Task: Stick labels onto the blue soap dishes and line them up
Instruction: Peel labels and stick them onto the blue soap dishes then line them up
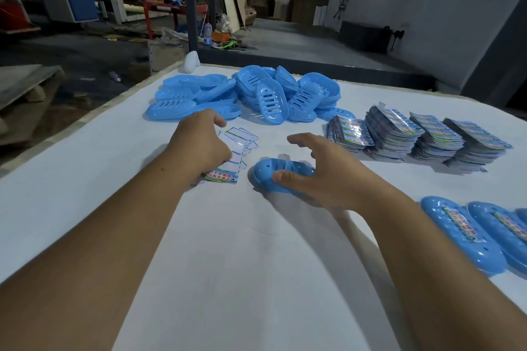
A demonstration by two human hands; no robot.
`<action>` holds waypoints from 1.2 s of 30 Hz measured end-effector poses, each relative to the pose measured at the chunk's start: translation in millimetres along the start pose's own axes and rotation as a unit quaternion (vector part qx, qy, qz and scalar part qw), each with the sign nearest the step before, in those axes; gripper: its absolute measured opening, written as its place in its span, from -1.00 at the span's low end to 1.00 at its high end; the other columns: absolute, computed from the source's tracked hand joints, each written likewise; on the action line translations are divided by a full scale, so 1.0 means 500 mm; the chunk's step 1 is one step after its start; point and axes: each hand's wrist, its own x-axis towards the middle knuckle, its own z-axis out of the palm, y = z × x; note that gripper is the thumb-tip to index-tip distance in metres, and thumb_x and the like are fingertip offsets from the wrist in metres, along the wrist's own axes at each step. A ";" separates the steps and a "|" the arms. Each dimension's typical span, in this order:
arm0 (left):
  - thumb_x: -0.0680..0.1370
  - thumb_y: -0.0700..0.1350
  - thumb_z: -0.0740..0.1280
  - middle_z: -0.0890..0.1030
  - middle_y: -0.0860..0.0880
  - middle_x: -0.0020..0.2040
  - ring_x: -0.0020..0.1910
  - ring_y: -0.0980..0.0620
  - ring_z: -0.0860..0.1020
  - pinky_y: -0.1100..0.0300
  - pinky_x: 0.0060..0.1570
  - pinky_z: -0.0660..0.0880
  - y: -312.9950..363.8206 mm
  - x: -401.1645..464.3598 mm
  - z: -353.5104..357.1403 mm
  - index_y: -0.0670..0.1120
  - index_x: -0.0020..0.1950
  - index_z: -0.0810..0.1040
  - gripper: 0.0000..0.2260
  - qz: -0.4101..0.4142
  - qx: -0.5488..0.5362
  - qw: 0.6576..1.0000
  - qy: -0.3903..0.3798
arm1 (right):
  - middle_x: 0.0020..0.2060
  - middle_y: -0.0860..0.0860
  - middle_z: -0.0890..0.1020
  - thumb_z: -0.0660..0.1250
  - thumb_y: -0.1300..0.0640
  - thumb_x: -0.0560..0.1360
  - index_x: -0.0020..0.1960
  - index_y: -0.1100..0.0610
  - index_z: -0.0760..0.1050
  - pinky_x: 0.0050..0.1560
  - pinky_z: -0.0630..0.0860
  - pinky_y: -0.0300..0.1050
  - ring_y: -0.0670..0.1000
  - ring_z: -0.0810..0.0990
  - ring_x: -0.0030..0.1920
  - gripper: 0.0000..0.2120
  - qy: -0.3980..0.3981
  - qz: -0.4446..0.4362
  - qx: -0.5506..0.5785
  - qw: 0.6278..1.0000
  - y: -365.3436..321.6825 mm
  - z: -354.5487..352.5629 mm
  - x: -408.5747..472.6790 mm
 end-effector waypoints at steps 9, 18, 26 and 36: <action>0.44 -0.12 0.56 0.71 0.06 -0.16 -0.32 0.21 0.64 0.20 -0.24 0.58 0.022 0.007 -0.009 0.11 0.03 0.62 -0.76 0.006 -0.373 0.925 0.067 | 0.17 -0.19 0.64 0.40 -0.13 0.54 0.26 -0.05 0.60 0.14 0.38 -0.23 -0.15 0.53 0.18 -0.67 0.119 -0.016 0.087 0.989 -0.031 0.031 0.004; 0.48 -0.19 0.54 0.70 0.01 -0.26 -0.31 0.11 0.61 0.23 -0.18 0.57 0.038 -0.001 0.010 0.00 0.05 0.63 -0.80 -0.009 -0.485 0.874 -0.009 | -0.56 -0.27 0.48 0.35 0.01 0.61 -0.24 0.07 0.60 -0.40 0.28 -0.39 -0.22 0.43 -0.46 -0.72 0.130 0.013 0.216 0.968 -0.035 0.039 0.027; 0.51 -0.16 0.48 0.75 0.01 -0.15 -0.19 0.16 0.71 0.14 -0.02 0.64 0.049 -0.031 0.024 0.08 0.13 0.64 -0.75 0.049 -0.335 0.938 -0.078 | -0.50 -0.09 0.39 0.28 0.00 0.64 -0.16 0.32 0.58 -0.33 0.26 -0.09 -0.11 0.28 -0.45 -0.60 0.174 0.053 0.194 0.964 -0.015 0.026 0.033; 0.51 -0.16 0.49 0.74 0.09 -0.21 -0.20 0.21 0.70 0.21 -0.12 0.63 0.049 -0.036 0.021 0.10 0.13 0.62 -0.75 0.070 -0.317 0.942 -0.090 | -0.48 -0.12 0.46 0.35 -0.03 0.60 -0.14 0.23 0.65 -0.37 0.29 -0.15 -0.11 0.34 -0.48 -0.66 0.167 0.079 0.197 0.963 -0.009 0.027 0.035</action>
